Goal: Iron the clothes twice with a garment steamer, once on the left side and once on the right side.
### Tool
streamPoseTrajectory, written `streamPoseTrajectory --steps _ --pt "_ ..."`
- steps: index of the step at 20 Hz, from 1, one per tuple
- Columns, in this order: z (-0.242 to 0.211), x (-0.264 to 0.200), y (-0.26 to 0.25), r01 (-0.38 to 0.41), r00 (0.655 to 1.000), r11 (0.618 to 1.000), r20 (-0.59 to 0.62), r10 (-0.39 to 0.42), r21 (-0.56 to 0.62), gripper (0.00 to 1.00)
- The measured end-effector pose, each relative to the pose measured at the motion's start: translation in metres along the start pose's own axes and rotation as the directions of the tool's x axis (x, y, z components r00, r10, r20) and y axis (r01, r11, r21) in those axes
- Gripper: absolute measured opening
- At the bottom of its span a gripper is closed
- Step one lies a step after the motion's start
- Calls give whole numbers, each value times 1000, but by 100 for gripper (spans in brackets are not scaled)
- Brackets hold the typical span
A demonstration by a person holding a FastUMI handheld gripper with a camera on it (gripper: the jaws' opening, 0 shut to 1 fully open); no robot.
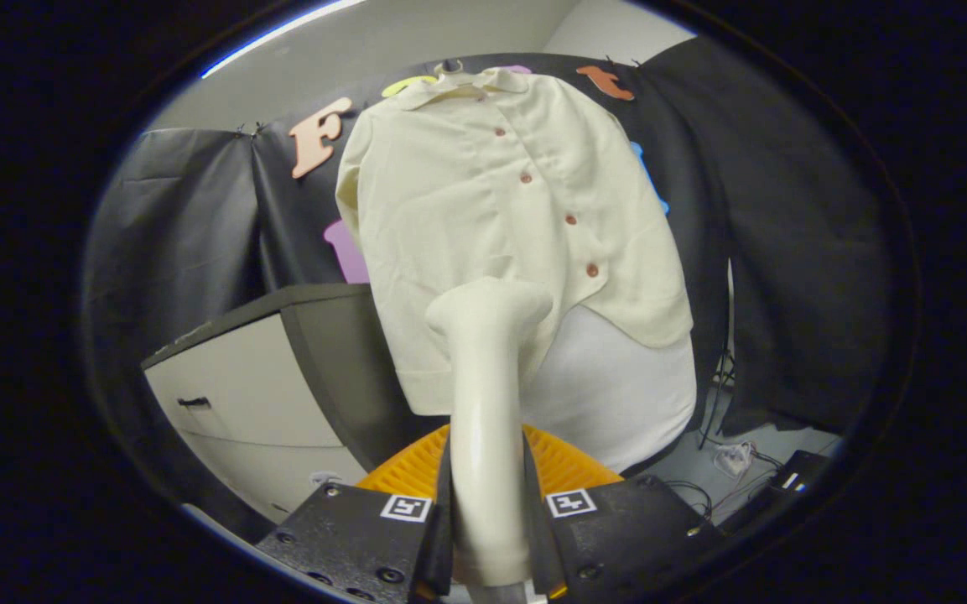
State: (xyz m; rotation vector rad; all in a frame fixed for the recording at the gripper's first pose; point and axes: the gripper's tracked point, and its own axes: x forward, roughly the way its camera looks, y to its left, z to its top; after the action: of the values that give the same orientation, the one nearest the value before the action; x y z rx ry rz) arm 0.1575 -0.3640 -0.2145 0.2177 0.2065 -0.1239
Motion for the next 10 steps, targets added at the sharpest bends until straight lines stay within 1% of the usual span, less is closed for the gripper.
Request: streamPoseTrajectory --steps 5,8,10 --pt "76 -2 -2 19 996 999 89 -15 -41 36" --pt "127 5 -11 54 988 997 149 -45 -58 35" --pt "167 10 -21 75 978 996 199 -66 -41 35"
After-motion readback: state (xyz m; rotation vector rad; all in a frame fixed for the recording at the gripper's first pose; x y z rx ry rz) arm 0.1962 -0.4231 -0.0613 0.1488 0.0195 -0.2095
